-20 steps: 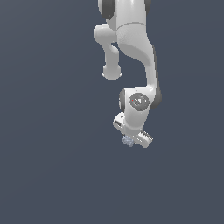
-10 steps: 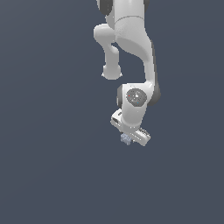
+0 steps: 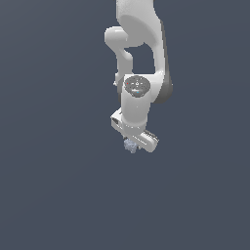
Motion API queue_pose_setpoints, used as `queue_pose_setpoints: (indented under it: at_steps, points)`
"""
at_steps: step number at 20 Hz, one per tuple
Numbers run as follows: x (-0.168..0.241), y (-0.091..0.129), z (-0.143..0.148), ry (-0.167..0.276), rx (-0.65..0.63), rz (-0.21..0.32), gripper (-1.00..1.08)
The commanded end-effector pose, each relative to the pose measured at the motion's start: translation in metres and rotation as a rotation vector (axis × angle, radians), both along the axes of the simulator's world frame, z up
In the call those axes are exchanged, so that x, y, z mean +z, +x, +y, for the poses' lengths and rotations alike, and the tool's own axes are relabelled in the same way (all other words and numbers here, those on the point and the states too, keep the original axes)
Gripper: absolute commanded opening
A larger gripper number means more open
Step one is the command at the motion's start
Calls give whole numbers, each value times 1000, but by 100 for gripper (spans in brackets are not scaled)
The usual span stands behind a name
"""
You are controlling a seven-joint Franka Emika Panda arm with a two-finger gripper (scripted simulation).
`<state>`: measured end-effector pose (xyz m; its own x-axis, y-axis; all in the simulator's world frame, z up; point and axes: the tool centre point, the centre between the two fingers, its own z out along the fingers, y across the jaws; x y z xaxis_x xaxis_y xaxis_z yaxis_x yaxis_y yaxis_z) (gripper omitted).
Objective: Pick up the object and move it to a goal position.
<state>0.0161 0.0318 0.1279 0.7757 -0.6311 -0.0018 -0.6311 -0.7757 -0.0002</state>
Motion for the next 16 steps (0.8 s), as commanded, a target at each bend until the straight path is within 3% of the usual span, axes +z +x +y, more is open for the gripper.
queue_pose_setpoints:
  at_steps: [1, 16]
  points:
    - [26, -4, -18, 1, -1, -1, -100]
    - [178, -24, -125, 1, -1, -1, -100]
